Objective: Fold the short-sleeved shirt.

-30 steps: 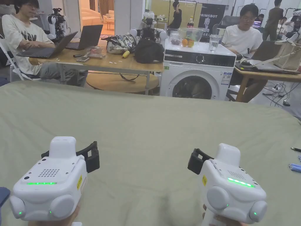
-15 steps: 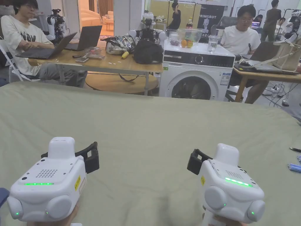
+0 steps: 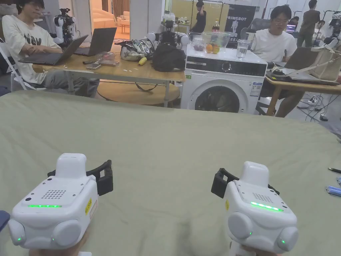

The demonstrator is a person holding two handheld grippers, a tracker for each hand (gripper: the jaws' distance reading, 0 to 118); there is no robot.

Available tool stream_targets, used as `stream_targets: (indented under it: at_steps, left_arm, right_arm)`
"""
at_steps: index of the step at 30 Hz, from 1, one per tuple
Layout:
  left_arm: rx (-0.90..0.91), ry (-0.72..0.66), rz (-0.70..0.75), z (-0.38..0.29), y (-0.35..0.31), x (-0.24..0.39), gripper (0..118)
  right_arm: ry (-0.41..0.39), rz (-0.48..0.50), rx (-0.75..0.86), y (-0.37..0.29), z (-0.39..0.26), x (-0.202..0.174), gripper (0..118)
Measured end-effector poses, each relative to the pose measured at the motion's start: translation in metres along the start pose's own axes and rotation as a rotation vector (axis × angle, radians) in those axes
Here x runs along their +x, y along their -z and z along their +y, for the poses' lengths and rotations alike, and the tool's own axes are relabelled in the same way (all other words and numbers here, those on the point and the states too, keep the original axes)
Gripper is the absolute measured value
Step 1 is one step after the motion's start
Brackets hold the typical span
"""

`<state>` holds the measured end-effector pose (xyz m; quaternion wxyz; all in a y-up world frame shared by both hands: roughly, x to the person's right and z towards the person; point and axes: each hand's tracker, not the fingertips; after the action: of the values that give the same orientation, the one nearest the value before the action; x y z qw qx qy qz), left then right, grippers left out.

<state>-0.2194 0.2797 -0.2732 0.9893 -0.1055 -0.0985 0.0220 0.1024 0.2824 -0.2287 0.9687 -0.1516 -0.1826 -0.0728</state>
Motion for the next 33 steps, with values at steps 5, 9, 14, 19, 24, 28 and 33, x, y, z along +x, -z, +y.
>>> stream_targets:
  at_steps: [5,9,14,19,24,28,33]
  left_arm:
    - [-0.006,0.010,-0.002,-0.001,0.001,0.001,70]
    - [-0.008,0.018,-0.001,-0.002,0.002,0.000,70]
    - [-0.009,0.022,0.005,-0.002,0.003,-0.002,70]
    - [-0.005,0.034,0.010,-0.002,0.006,-0.002,70]
    - [-0.003,0.055,0.008,-0.006,0.009,-0.001,70]
    - [-0.003,0.076,0.013,-0.008,0.010,0.001,70]
    - [0.011,0.076,0.012,-0.011,0.010,0.000,70]
  right_arm:
    - [0.004,-0.022,-0.014,0.006,0.001,0.005,82]
    - [0.059,0.002,-0.042,0.012,0.004,0.016,82]
    - [0.122,0.154,-0.071,0.020,0.001,0.032,82]
    - [0.130,0.276,0.036,0.018,-0.008,0.038,82]
    - [-0.056,0.139,0.101,0.013,-0.014,0.018,82]
    - [-0.075,0.097,0.199,0.012,-0.024,0.012,82]
    - [-0.065,0.074,0.223,0.013,-0.026,0.011,82]
